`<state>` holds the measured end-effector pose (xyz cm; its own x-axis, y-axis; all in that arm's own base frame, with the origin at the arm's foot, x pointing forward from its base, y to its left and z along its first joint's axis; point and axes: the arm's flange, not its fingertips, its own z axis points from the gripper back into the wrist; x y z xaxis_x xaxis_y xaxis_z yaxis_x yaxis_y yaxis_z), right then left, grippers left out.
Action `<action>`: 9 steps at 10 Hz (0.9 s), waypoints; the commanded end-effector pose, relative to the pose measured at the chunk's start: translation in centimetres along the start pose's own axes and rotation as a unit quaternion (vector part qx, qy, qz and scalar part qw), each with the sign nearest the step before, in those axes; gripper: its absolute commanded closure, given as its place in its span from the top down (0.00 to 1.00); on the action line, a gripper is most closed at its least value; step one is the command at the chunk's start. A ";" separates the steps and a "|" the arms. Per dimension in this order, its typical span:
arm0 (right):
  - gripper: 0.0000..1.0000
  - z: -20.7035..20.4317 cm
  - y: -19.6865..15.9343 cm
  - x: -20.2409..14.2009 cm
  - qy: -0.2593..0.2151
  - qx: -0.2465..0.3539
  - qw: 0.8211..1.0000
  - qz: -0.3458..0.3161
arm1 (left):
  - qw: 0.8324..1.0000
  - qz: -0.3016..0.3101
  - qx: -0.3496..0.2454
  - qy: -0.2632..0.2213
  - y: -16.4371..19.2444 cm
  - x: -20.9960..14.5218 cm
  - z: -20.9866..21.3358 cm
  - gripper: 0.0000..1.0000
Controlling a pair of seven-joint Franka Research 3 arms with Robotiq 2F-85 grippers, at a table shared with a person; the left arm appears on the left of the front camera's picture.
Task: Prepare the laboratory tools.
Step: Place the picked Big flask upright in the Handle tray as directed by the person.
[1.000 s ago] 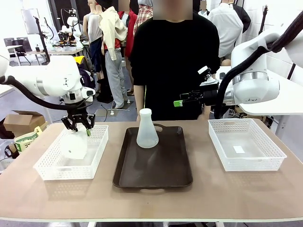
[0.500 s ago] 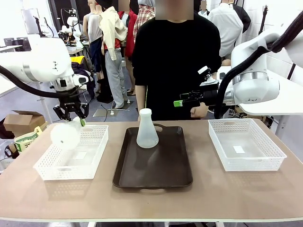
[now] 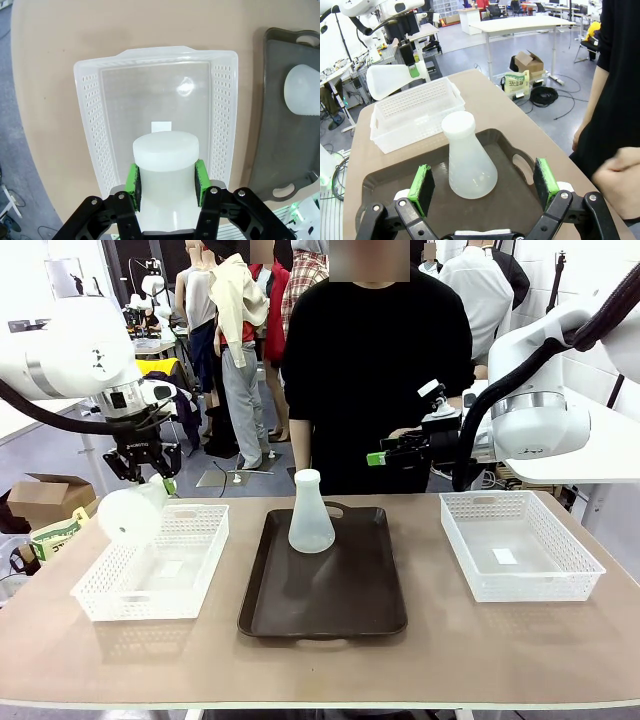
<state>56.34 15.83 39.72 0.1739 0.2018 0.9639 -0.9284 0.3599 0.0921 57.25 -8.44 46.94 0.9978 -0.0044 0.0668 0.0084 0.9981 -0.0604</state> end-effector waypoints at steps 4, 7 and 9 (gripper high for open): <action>1.00 0.0 -0.1 0.1 0.005 0.003 1.000 -0.003 | 1.000 -0.001 -0.001 -0.003 -0.1 0.1 0.2 0.00; 1.00 0.0 -0.1 0.1 0.005 0.003 1.000 -0.003 | 1.000 -0.001 -0.001 -0.003 -0.1 0.1 0.2 0.00; 1.00 0.0 -0.1 0.1 0.005 0.003 1.000 -0.003 | 1.000 -0.001 -0.001 -0.003 -0.1 0.1 0.2 0.00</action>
<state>56.34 15.83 39.72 0.1739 0.2018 0.9639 -0.9284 0.3599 0.0921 57.23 -8.65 46.88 0.9978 -0.0080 0.0659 0.0120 0.9981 -0.0604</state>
